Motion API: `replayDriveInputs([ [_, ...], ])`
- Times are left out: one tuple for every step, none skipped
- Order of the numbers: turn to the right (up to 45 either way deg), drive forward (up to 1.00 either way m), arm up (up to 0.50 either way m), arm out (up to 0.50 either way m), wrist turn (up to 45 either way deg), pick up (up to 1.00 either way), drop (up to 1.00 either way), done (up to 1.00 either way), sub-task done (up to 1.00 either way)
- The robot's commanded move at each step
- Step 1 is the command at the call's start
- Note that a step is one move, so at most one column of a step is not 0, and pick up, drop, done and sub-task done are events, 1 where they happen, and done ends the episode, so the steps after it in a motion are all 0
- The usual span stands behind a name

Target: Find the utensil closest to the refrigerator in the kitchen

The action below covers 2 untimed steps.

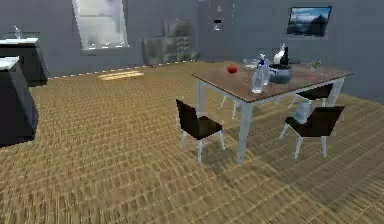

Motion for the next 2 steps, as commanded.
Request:
replayDriveInputs([
  [-21.0, 0.0, 0.0, 0.0, 0.0, 0.0, 0.0, 0.0, 0.0],
  [0.0, 1.0, 0.0, 0.0, 0.0, 0.0, 0.0, 0.0, 0.0],
])
